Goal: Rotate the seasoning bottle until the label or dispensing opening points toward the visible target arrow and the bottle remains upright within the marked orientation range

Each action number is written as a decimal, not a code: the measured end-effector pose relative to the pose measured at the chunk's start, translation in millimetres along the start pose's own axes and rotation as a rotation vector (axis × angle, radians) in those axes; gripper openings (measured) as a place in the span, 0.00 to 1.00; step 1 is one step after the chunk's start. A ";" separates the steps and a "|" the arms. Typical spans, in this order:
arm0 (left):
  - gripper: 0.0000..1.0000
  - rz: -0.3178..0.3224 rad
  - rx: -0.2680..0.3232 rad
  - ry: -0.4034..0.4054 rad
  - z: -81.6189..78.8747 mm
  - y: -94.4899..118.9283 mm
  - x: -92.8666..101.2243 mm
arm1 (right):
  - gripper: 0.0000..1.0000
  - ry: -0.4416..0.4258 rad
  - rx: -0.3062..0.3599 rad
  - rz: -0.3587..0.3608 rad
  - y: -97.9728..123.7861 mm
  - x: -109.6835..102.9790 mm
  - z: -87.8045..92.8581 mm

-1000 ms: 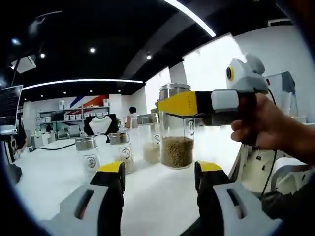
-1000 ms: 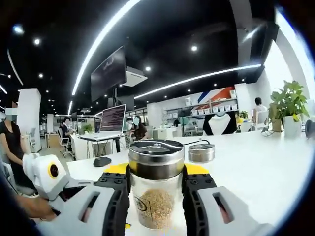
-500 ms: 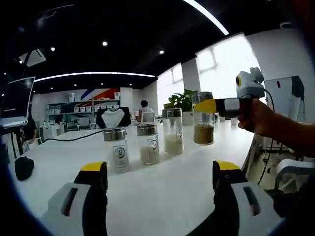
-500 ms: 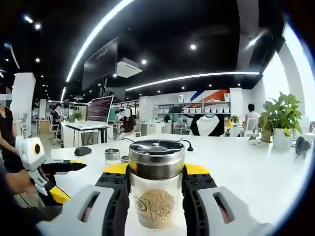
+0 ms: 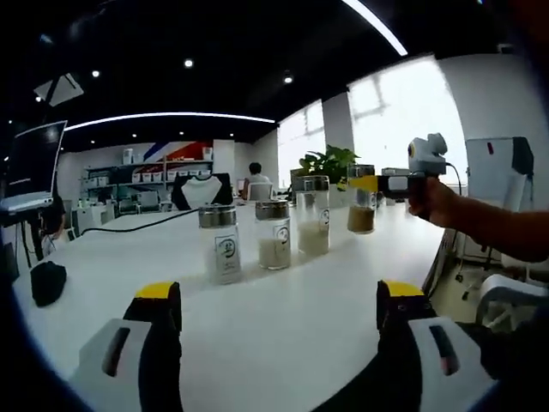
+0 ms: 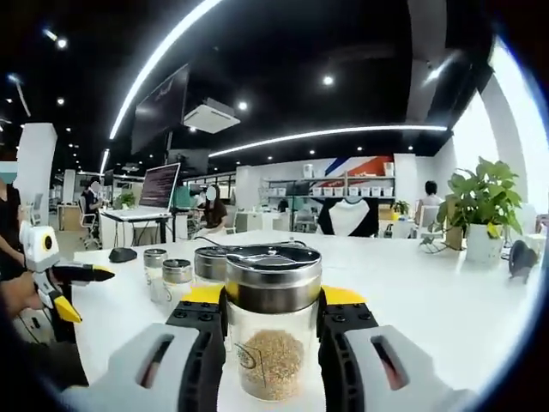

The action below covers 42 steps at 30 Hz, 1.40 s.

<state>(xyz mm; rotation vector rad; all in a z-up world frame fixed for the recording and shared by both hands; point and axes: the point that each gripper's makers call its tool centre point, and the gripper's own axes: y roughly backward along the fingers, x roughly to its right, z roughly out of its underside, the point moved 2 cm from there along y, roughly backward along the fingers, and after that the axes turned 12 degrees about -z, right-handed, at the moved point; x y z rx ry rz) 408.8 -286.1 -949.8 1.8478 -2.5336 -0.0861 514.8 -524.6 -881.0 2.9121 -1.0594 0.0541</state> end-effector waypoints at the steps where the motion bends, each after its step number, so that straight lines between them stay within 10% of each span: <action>1: 1.00 0.000 0.001 0.001 -0.4 -0.1 -0.4 | 0.39 -0.001 0.000 -0.003 -0.1 1.0 0.4; 42: 1.00 -0.006 0.005 -0.026 -7.6 8.3 -3.5 | 0.39 -0.026 0.003 -0.045 -14.3 24.0 14.5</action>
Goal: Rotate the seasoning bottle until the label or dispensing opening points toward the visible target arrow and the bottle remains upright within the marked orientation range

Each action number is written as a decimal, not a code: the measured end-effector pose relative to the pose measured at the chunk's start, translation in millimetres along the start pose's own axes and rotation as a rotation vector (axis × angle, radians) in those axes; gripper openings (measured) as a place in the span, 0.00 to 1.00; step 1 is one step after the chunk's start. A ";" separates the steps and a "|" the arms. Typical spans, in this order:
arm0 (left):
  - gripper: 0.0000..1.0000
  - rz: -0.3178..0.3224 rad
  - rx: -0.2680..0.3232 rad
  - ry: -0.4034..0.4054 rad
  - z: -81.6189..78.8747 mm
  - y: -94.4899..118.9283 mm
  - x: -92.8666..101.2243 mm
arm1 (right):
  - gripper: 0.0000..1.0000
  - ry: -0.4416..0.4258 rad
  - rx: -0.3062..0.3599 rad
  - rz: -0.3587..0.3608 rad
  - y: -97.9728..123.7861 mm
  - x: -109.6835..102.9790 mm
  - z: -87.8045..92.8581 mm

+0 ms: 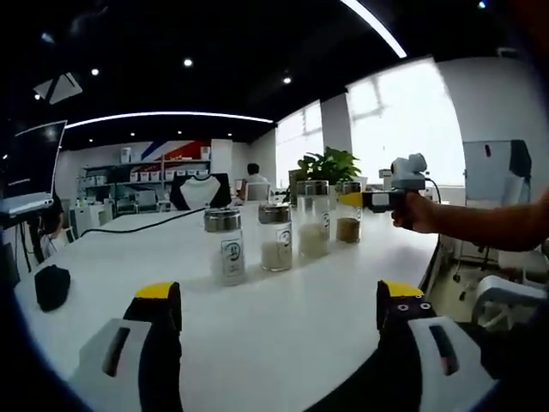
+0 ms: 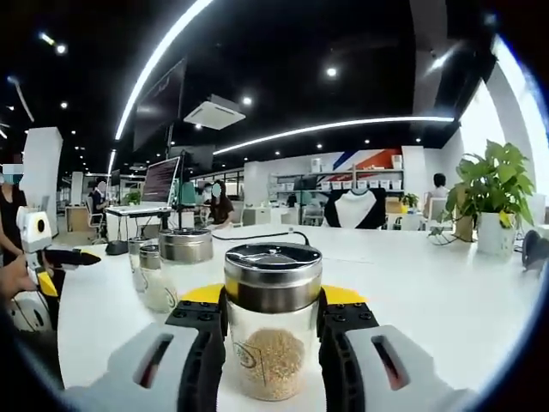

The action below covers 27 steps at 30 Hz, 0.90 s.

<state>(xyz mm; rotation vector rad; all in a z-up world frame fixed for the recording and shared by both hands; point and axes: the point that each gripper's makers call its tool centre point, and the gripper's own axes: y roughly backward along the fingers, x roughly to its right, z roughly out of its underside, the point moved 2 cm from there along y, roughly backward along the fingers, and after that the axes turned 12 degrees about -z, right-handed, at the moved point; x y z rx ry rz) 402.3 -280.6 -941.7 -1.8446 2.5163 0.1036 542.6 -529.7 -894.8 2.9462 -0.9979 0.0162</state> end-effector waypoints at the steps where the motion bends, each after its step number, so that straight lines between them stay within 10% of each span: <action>1: 1.00 -0.001 0.003 -0.006 -0.7 0.0 0.4 | 0.39 0.003 0.003 -0.002 -0.2 -0.5 0.6; 9: 1.00 0.001 -0.013 -0.029 2.0 -5.0 -0.2 | 0.44 0.039 -0.127 -0.008 0.3 -1.2 20.9; 27: 1.00 -0.009 -0.014 0.018 6.3 -2.9 -5.5 | 0.73 0.040 -0.052 0.059 49.6 -48.9 15.9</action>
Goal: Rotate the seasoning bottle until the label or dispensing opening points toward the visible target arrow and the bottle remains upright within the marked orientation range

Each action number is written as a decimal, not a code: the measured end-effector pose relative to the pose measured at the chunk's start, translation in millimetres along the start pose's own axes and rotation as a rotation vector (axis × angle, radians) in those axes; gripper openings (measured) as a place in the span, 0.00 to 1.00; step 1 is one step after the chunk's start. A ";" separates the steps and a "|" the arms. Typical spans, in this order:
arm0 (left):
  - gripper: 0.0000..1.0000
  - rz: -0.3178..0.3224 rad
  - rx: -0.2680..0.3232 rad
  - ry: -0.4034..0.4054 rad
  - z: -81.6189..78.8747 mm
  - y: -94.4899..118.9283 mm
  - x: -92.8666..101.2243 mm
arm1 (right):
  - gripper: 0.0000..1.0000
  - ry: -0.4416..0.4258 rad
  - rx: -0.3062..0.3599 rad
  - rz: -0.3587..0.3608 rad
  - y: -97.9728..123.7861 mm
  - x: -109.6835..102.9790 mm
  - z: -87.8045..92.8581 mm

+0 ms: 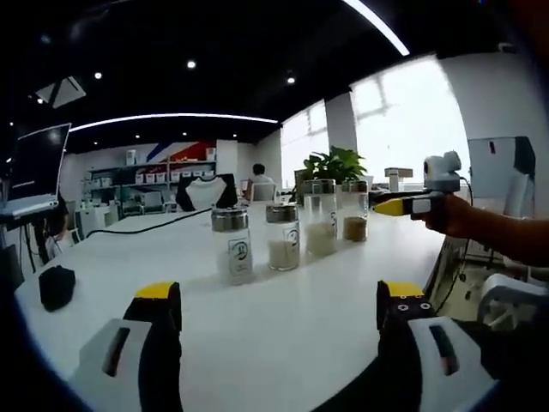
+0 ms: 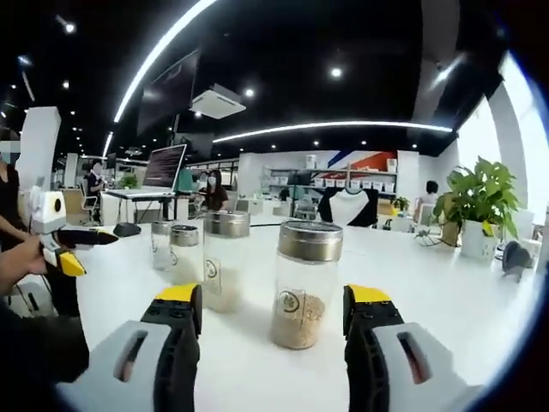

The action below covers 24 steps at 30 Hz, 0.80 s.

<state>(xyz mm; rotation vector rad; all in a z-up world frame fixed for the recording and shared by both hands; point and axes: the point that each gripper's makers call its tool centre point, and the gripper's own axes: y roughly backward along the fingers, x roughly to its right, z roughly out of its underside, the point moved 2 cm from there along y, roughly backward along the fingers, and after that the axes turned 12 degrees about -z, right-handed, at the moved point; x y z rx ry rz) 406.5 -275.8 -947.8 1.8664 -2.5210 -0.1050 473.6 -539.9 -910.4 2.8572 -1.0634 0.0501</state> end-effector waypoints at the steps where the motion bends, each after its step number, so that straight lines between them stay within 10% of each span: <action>1: 1.00 0.001 0.000 0.001 0.4 0.4 0.4 | 0.77 -0.003 0.008 0.017 4.0 -2.9 0.9; 24: 1.00 -0.026 0.009 -0.053 -4.7 20.9 0.0 | 0.99 -0.102 0.080 0.025 40.5 -48.1 19.6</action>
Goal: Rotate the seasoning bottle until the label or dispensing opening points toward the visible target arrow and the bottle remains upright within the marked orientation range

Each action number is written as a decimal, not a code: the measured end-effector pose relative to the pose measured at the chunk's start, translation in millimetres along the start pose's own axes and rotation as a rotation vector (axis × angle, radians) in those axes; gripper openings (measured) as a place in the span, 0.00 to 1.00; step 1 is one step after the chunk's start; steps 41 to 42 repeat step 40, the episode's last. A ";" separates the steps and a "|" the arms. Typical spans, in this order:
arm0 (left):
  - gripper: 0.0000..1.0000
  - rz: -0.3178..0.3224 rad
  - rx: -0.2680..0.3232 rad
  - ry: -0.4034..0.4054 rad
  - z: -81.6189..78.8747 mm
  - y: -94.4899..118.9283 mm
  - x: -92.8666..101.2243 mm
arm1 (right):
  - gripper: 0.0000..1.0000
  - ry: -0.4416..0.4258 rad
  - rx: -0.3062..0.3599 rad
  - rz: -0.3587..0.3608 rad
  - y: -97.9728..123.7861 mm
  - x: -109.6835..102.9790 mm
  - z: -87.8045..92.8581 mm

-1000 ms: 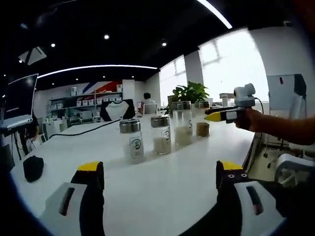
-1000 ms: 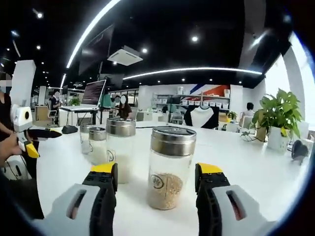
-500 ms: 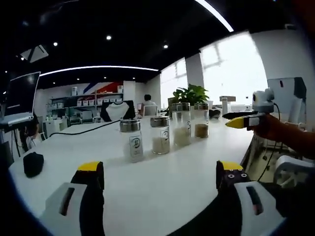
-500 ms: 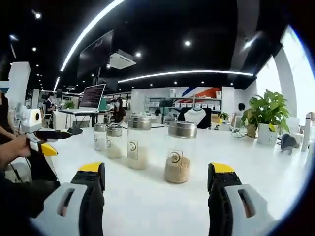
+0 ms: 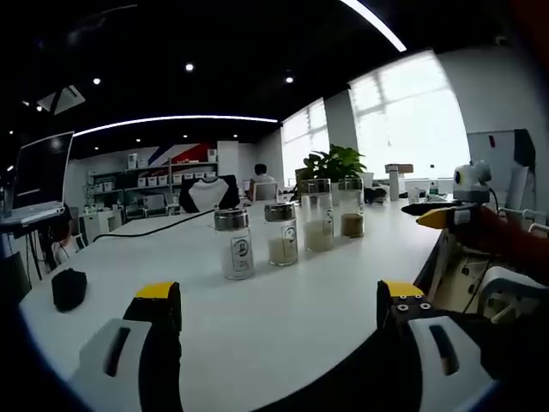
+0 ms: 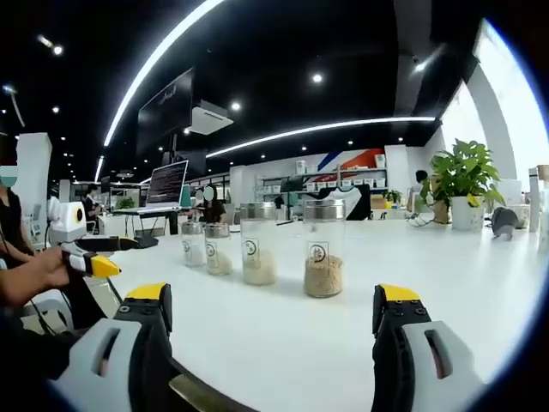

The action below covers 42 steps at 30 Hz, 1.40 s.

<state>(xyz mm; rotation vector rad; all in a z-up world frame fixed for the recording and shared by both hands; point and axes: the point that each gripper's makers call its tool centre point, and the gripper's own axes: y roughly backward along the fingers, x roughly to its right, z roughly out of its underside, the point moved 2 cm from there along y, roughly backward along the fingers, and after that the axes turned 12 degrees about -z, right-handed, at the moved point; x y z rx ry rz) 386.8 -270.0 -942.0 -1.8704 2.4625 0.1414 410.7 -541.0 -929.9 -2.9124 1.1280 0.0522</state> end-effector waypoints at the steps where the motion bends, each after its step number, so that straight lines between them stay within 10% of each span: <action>1: 1.00 -0.002 0.003 -0.003 -0.6 0.2 -0.9 | 0.99 -0.001 0.000 -0.003 -0.2 -0.8 -0.6; 42: 0.99 -0.004 -0.022 0.030 8.9 1.5 3.9 | 0.96 0.011 -0.001 -0.004 11.0 -4.3 8.2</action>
